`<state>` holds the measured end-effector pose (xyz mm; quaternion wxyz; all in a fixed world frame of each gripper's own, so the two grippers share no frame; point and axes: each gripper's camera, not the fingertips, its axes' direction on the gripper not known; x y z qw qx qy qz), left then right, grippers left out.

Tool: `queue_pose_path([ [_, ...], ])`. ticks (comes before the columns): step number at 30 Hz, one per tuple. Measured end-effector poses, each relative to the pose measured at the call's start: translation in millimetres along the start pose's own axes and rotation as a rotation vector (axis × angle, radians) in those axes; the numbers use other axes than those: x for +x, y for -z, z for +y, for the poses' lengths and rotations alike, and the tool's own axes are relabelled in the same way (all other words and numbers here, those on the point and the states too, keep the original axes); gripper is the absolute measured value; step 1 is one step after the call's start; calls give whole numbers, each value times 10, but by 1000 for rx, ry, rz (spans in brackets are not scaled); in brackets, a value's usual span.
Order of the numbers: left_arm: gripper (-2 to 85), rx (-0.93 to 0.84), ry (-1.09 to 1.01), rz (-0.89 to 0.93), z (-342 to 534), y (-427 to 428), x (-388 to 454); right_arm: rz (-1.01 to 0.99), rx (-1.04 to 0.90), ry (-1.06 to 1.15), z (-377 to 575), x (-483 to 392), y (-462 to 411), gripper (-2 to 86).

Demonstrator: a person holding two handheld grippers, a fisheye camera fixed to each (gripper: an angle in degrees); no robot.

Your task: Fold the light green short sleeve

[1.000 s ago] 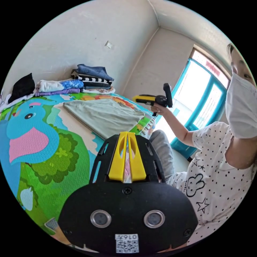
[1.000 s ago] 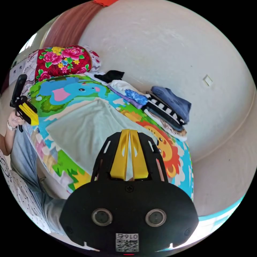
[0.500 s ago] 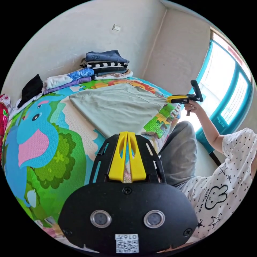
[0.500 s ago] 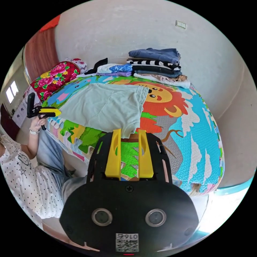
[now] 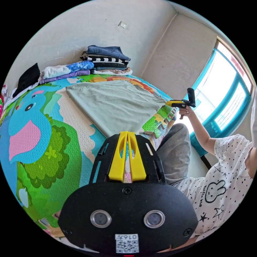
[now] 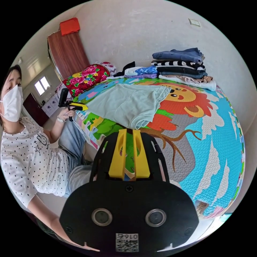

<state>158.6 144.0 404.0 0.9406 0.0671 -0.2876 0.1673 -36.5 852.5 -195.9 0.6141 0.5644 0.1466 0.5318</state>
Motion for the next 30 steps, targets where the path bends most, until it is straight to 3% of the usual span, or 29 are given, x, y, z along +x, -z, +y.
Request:
queue_pose_path([
  [12,-10,-2,19,1,-39,-111,-56,17,40,35,491,41,-337,78],
  [20,-10,-3,19,7,-79,-178,-95,-35,93,50,651,-71,-495,11],
  [30,-10,-8,36,40,-131,-259,-219,-14,57,84,691,-228,-553,-4],
])
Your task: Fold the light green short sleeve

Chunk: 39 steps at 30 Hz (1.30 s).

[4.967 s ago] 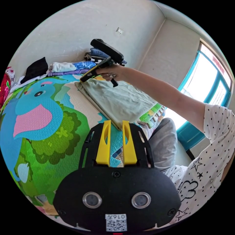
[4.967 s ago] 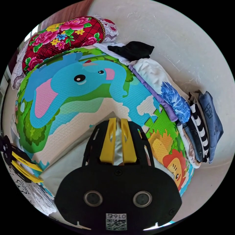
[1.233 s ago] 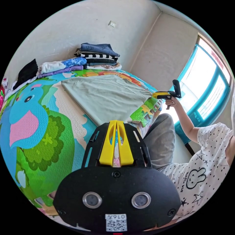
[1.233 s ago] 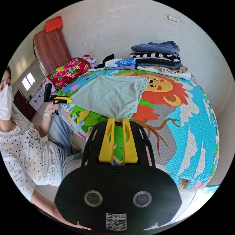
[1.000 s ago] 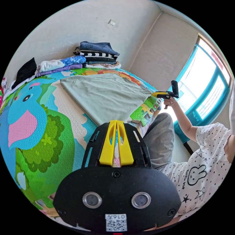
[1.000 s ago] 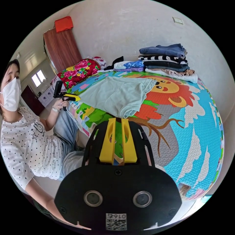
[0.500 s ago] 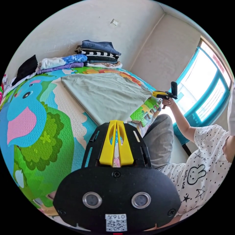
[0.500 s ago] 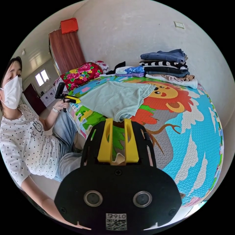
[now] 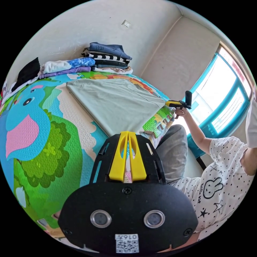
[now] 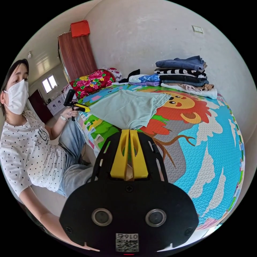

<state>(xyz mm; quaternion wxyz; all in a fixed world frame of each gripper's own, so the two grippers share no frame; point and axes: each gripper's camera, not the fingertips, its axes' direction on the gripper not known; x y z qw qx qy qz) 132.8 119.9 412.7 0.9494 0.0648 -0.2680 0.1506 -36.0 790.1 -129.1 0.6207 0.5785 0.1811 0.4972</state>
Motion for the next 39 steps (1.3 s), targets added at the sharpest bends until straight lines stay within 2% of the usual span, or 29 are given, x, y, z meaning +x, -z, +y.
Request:
queue_pose_path([
  [9,-10,53,46,-13,20,-13,48,1,11,-73,-109,-225,74,-1],
  [14,-10,53,5,-119,-235,-92,296,182,217,-131,-553,-936,296,0],
  [20,-10,28,-12,-326,-446,-457,533,468,36,20,-1331,-1963,-630,-3],
  [22,-10,23,-6,-347,-442,-504,517,509,-7,55,-1448,-2087,-847,-4],
  [25,-10,44,8,-312,-412,-494,428,486,-73,40,-1550,-2074,-1011,-4],
  [32,-10,124,35,-234,-388,-541,238,416,-24,-6,-1768,-1933,-883,-4],
  [39,-10,120,4,-369,-813,-459,270,439,32,38,-2266,-1962,-654,-4],
])
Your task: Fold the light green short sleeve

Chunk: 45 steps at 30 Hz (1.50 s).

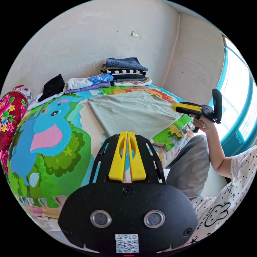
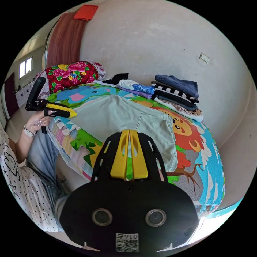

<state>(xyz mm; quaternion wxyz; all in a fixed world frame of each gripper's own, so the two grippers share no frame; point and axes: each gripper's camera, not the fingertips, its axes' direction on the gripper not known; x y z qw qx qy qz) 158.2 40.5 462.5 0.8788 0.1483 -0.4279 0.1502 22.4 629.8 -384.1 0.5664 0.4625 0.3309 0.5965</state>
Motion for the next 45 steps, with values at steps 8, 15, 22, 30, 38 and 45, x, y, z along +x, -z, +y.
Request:
queue_pose_path([
  [8,-10,-108,-119,-157,-1277,-463,-459,48,-82,78,-1442,277,-607,5],
  [15,-10,-304,-84,-115,-2321,-1296,-1207,171,-244,82,-2183,1049,-1278,53],
  [22,-10,-77,40,57,-2613,-1510,-1734,-99,-307,-57,-2385,2230,-1800,58],
  [30,-10,10,62,139,-2559,-1484,-2255,-109,-442,-24,-2026,2757,-2243,68],
  [38,-10,44,149,395,-2637,-1613,-2630,-218,-353,-91,-1678,3198,-2377,67],
  [45,-10,-71,56,207,-2823,-1818,-2426,-269,-343,-69,-1675,3397,-2500,29],
])
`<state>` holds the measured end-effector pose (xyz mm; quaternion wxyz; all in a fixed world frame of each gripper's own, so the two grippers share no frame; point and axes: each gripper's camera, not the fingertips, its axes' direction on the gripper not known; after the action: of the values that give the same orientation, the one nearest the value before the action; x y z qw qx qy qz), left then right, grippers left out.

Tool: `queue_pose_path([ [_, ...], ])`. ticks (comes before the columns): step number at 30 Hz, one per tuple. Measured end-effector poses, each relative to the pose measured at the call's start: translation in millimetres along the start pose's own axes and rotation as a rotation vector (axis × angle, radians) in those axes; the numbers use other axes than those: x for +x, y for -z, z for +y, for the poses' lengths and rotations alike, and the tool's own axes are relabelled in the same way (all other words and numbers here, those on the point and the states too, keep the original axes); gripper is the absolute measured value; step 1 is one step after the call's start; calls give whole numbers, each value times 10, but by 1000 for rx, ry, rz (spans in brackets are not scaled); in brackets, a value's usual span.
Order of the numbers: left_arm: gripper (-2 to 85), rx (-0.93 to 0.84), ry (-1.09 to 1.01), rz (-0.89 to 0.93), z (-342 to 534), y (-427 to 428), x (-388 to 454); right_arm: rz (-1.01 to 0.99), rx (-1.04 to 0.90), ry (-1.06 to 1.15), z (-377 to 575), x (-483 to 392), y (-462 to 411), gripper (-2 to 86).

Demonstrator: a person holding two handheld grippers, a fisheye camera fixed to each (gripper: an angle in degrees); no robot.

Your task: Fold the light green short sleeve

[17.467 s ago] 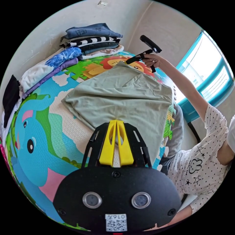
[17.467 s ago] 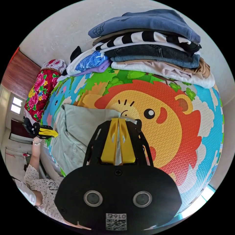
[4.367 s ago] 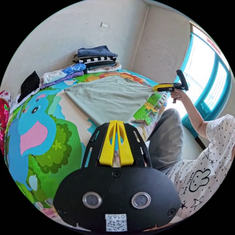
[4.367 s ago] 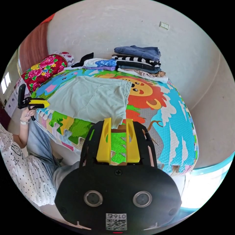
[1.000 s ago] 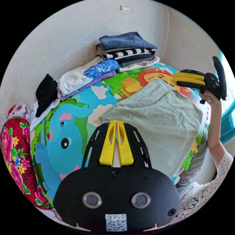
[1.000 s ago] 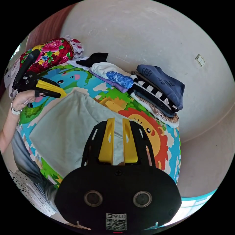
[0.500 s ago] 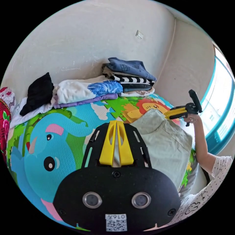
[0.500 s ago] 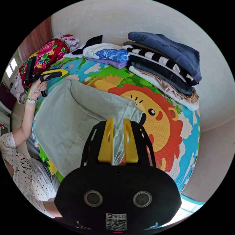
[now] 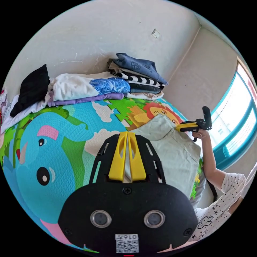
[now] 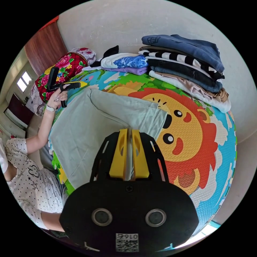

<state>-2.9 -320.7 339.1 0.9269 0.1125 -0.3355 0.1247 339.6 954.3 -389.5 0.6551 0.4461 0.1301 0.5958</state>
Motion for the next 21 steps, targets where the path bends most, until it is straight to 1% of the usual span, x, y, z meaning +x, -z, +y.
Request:
queue_pose_path([
  [1,-10,-8,-8,-8,-11,-16,15,33,12,-16,2,38,12,19],
  [5,-10,-70,-36,-74,-82,-93,85,8,88,-49,0,193,168,6],
  [9,-10,-105,-75,-182,-118,-162,160,21,103,-53,-24,239,259,3],
  [13,-10,-156,-95,-147,-157,-314,161,38,147,-51,-52,271,385,2],
  [14,-10,-193,-86,-150,-174,-402,138,26,160,-47,-69,286,418,2],
  [15,-10,-236,-72,-196,-186,-491,116,22,158,-46,-80,295,422,2],
  [17,-10,-220,-76,-227,-195,-503,137,44,84,-51,-144,335,360,1],
  [21,-10,-240,-112,-361,-216,-575,243,85,-6,-37,-233,343,320,1],
])
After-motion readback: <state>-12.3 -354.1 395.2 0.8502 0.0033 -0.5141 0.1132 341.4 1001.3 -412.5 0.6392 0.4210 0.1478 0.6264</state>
